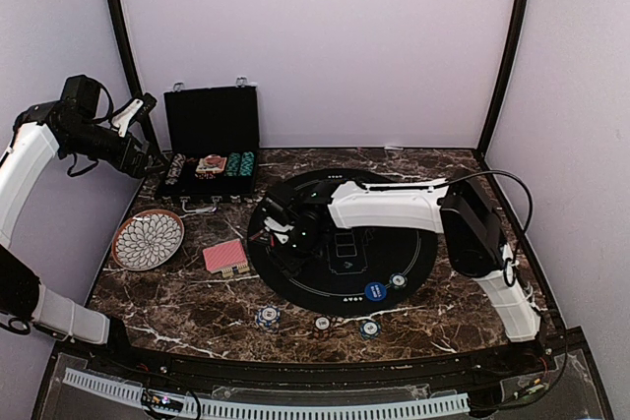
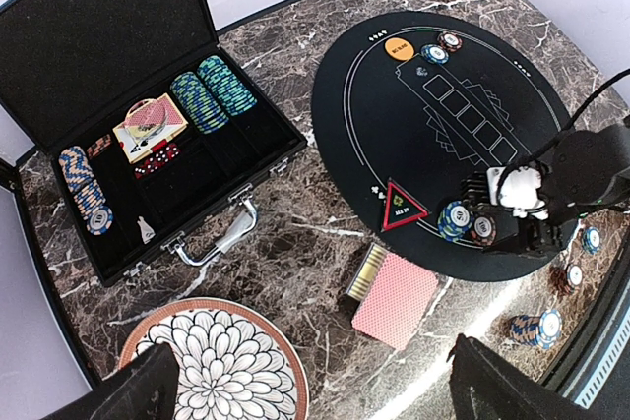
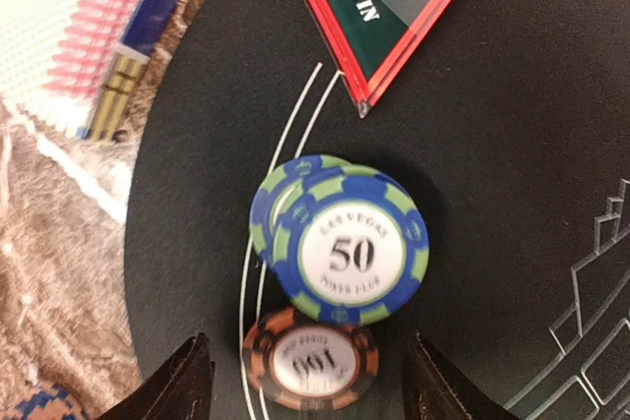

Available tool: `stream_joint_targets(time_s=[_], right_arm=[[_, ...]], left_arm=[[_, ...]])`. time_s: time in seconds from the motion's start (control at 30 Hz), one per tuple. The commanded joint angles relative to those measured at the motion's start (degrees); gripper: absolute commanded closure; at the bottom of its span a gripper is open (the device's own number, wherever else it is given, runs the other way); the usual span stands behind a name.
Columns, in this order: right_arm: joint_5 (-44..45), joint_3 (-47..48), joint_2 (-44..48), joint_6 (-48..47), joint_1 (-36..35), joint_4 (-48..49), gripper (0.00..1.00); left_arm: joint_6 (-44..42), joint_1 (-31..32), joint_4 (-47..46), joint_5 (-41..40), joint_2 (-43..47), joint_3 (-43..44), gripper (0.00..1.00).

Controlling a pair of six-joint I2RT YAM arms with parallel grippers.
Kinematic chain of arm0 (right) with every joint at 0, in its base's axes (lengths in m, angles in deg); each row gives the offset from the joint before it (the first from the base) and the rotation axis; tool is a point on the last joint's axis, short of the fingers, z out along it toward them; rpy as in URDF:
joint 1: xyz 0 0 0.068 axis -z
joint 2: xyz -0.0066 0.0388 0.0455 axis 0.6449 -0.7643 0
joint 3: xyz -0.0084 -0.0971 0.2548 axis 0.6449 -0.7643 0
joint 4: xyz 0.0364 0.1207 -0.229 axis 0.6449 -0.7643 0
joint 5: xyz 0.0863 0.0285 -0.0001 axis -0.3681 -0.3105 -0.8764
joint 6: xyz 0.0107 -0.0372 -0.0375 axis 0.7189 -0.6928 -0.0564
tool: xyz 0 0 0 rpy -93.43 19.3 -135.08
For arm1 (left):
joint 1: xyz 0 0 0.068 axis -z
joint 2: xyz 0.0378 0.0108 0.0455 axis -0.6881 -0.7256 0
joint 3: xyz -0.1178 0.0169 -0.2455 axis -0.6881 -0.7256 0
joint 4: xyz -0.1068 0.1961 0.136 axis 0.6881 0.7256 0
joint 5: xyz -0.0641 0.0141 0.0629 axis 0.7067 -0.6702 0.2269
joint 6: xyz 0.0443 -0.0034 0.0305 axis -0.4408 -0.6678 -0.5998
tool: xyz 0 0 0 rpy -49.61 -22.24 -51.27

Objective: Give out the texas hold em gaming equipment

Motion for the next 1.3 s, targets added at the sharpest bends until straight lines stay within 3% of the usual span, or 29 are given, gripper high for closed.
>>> stream_joint_targets(time_s=[0.0, 0.57, 0.97, 1.27], right_arm=[[0.76, -2.41, 8.20, 0.64, 0.10, 0.35, 0.33], [1.00, -25.90, 29.13, 8.03, -10.76, -3.24, 0.16], [-1.85, -30.86, 26.05, 8.78, -13.69, 0.82, 0.06], [-1.10, -31.52, 23.03, 7.35, -13.65, 1.69, 0.05]], left_arm=[[-0.72, 0.26, 0.59, 0.21, 1.41, 1.08, 0.01], [-0.63, 0.25, 1.13, 0.17, 2.25, 1.25, 0.01], [-0.76, 0.27, 0.95, 0.86, 2.39, 0.89, 0.01], [-0.60, 0.26, 0.99, 1.22, 2.38, 0.88, 0.01]])
